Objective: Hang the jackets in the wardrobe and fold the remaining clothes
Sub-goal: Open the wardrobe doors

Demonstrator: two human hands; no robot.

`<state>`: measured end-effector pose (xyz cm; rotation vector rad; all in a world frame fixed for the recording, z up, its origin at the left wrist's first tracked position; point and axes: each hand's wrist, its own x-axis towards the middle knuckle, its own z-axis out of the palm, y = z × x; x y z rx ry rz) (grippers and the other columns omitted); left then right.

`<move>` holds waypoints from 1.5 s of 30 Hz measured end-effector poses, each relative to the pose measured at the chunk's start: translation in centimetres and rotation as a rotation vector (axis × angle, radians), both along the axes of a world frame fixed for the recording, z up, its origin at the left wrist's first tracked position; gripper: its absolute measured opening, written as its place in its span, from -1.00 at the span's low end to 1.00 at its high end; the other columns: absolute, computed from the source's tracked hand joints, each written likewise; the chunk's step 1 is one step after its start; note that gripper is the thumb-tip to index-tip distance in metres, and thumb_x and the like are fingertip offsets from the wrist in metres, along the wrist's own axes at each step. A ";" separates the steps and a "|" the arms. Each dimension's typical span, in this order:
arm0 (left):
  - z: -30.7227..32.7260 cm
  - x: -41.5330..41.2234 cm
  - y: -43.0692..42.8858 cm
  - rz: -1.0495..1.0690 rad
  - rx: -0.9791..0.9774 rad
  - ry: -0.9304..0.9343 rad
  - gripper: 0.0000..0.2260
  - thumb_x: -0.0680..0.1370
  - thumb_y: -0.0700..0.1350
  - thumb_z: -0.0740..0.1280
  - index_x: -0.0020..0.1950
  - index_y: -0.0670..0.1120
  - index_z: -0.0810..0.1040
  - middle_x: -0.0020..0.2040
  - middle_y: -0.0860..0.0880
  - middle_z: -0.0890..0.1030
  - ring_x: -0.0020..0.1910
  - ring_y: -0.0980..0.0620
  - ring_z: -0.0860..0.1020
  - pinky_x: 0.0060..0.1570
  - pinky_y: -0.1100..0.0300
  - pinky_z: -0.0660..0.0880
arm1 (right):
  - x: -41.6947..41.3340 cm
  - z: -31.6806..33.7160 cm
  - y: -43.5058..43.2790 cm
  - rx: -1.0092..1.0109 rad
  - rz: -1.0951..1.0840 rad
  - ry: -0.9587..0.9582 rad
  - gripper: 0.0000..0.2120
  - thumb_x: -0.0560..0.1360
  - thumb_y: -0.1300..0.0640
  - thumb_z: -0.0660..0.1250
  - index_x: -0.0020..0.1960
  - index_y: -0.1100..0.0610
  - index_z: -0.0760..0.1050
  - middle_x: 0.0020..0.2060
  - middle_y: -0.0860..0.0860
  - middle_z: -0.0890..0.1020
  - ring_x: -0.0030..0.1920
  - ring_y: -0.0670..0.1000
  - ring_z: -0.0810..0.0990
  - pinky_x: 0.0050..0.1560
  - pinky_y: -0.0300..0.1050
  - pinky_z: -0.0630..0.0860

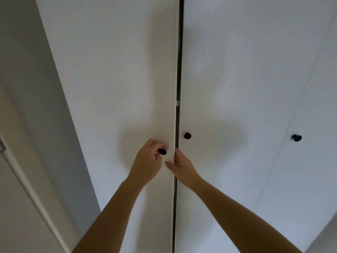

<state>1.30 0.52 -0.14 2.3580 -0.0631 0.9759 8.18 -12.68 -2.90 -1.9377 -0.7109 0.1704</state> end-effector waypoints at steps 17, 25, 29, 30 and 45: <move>9.2 -12.2 -0.2 0.249 -0.151 -0.086 -0.04 0.43 0.18 0.40 0.55 0.02 -0.22 0.57 -0.10 -0.09 0.53 -0.19 0.02 0.41 -0.07 0.19 | -17.6 -1.0 4.2 -0.168 -0.124 -0.113 -0.77 0.57 -0.03 0.26 -0.24 0.00 0.38 -0.37 -0.08 0.51 -0.35 -0.10 0.53 -0.22 -0.23 0.56; 10.1 -22.0 6.9 0.039 -0.425 0.141 -0.17 0.46 -0.11 0.22 0.51 0.20 -0.29 0.53 -0.14 0.13 0.30 -0.18 0.44 -0.03 0.10 0.55 | -28.1 -0.5 11.8 -0.134 -0.218 -0.115 -0.88 0.46 0.06 0.26 -0.09 0.10 0.49 -0.29 0.00 0.61 -0.29 0.02 0.63 -0.23 -0.03 0.64; 11.1 -26.5 11.1 0.012 -0.488 0.211 -0.37 0.54 -0.25 0.20 0.55 -0.08 0.00 0.02 -0.05 0.47 -0.21 0.08 0.48 -0.42 0.41 0.39 | -32.2 0.0 16.8 -0.206 -0.183 -0.148 -0.81 0.49 0.10 0.24 0.05 0.16 0.49 -0.14 0.04 0.63 -0.18 0.04 0.63 -0.14 -0.08 0.64; 11.3 -27.5 12.0 0.012 -0.501 0.232 -0.44 0.55 -0.27 0.20 0.52 -0.16 0.09 -0.07 -0.03 0.44 -0.26 0.12 0.42 -0.43 0.42 0.37 | -33.1 0.2 18.0 -0.228 -0.182 -0.159 -0.79 0.49 0.10 0.24 0.06 0.17 0.48 -0.11 0.05 0.63 -0.15 0.05 0.64 -0.11 -0.07 0.64; 12.2 -33.3 22.8 0.036 -0.675 0.449 -0.62 0.42 -0.17 0.32 0.22 -0.21 0.44 0.07 -0.10 0.57 0.10 -0.06 0.52 0.17 0.03 0.46 | -37.6 1.2 28.1 -0.325 -0.112 -0.187 -0.85 0.54 0.04 0.23 -0.16 0.09 0.42 -0.24 -0.03 0.54 -0.23 -0.02 0.58 -0.18 -0.22 0.54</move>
